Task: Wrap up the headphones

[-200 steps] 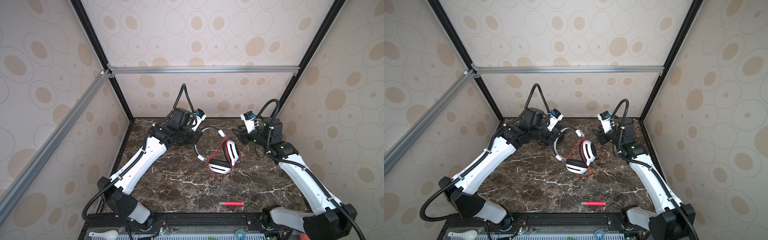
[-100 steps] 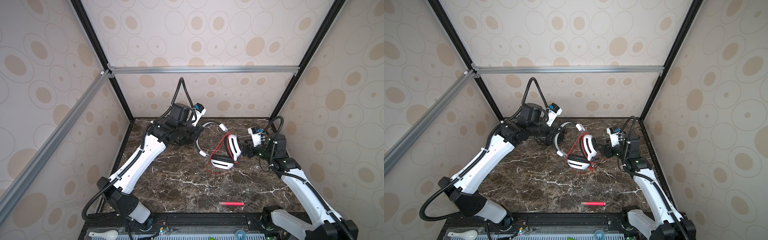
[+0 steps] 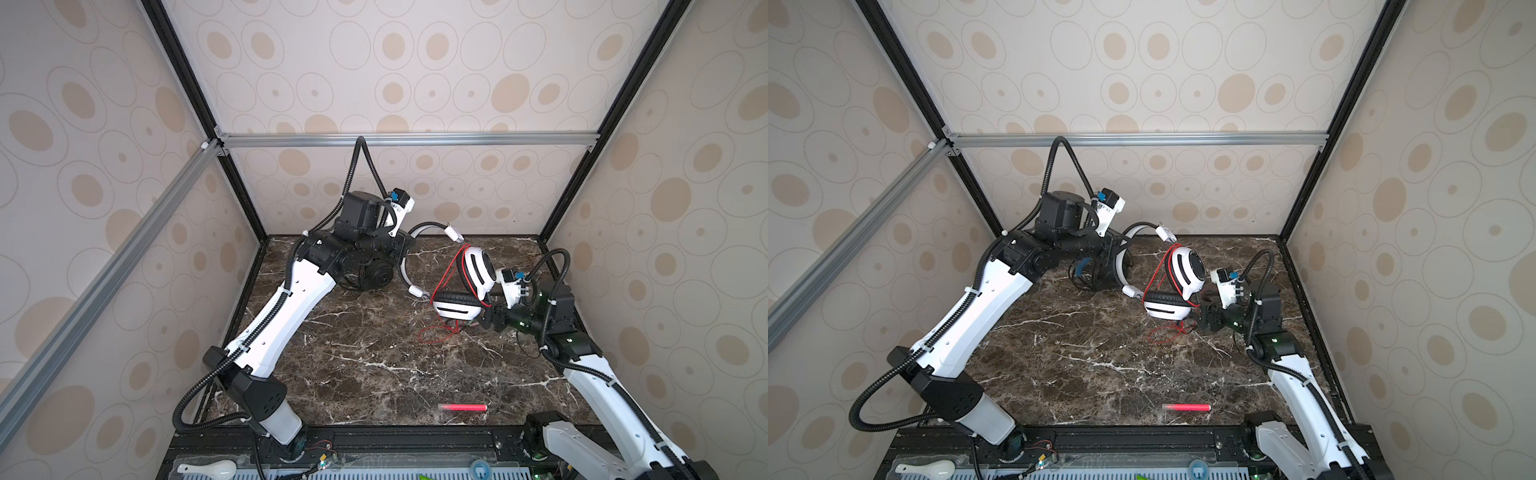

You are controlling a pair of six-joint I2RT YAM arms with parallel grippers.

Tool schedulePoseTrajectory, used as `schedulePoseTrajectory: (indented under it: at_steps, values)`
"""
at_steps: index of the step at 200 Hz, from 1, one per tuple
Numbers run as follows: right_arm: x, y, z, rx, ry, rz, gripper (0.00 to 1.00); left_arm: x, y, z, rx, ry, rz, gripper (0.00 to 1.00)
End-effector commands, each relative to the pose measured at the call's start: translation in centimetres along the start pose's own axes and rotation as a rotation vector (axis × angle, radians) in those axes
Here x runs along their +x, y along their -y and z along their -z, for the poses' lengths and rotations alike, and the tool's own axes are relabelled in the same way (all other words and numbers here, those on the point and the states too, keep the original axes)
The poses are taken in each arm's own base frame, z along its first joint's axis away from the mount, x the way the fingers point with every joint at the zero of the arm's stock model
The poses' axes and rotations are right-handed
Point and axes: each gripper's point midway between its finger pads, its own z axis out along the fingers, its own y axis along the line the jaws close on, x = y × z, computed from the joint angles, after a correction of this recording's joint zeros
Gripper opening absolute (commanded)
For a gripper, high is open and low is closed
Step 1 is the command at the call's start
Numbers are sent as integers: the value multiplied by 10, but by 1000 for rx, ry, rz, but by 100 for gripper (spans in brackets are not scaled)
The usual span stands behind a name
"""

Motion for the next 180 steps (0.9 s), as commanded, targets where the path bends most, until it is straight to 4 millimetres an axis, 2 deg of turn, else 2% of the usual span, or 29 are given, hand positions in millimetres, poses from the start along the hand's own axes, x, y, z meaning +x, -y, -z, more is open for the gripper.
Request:
schedulePoseTrajectory:
  at_steps: [1,40,65,110,138,159,180]
  values:
    - [-23,-9,-12,-72,75,-6,71,-38,17,25,62,137,13,0]
    - [-26,-24,-37,-134,51,42,70,-45,18,29,65,179,30,0]
    - [-35,-23,-46,-136,71,38,68,-49,19,31,69,202,45,0]
    - [-52,-7,-61,-99,140,-23,48,-57,20,33,78,235,63,0]
    - [-60,0,-68,-90,178,-55,38,-72,25,39,98,273,67,0]
    - [-55,5,-74,-82,155,-65,31,-86,28,49,103,322,71,0]
    - [-45,9,-77,-66,126,-67,30,-98,22,56,62,363,107,0]
